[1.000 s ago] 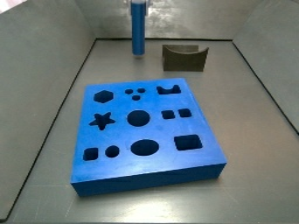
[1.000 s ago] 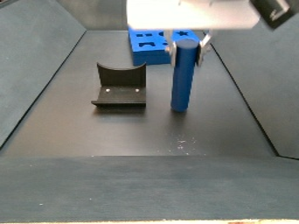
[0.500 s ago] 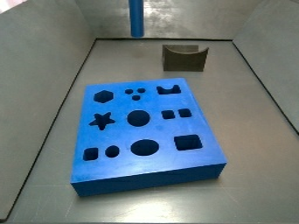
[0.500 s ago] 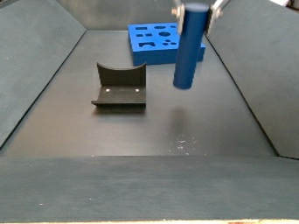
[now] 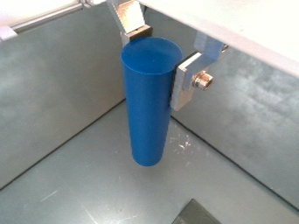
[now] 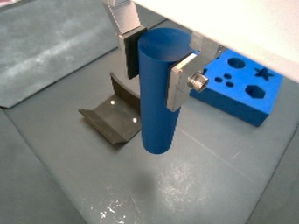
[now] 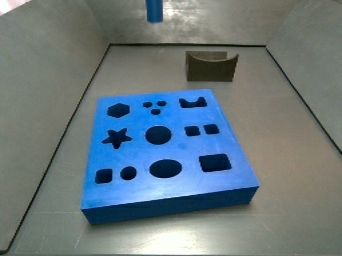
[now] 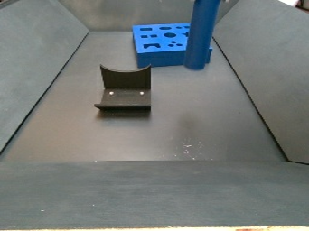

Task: Pick up the round object. Move up. Move to above the board. Insert the round object.
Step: Move to above the board.

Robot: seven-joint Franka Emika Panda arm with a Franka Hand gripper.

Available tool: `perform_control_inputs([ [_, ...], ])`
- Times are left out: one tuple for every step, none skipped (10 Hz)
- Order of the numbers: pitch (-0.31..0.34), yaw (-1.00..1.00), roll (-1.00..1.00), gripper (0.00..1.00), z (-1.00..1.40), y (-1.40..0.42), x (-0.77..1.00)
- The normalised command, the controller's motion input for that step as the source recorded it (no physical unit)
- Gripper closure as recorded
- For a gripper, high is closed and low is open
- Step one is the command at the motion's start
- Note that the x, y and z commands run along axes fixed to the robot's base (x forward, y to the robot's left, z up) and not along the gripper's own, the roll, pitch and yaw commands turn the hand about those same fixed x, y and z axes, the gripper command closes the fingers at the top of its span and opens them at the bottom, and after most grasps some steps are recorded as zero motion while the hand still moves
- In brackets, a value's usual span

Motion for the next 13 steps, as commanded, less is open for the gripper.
perform_control_inputs([
  [0.093,-0.01,0.04,1.0,1.0,-0.01,-0.01],
  [0.094,0.0,0.04,1.0,0.85,-0.01,0.0],
  [0.097,0.0,0.04,1.0,0.7,-0.01,0.01],
  [0.101,0.0,0.04,1.0,0.5,0.0,0.01],
  [0.098,0.0,0.04,1.0,0.35,0.0,0.01],
  [0.341,-0.07,0.05,1.0,0.01,-1.0,0.13],
  [0.306,-0.05,0.06,1.0,-0.01,-1.0,0.14],
  [0.249,-0.02,0.05,1.0,0.0,-1.0,0.14],
  [0.201,-0.02,-0.01,1.0,0.0,-1.0,0.14],
  [0.157,0.0,0.0,1.0,0.0,-1.0,0.15],
  [0.14,0.01,-0.01,1.0,0.0,-1.0,0.16],
  [0.134,0.01,-0.02,1.0,0.01,-1.0,0.16],
  [0.131,0.01,-0.01,1.0,0.01,-1.0,0.17],
])
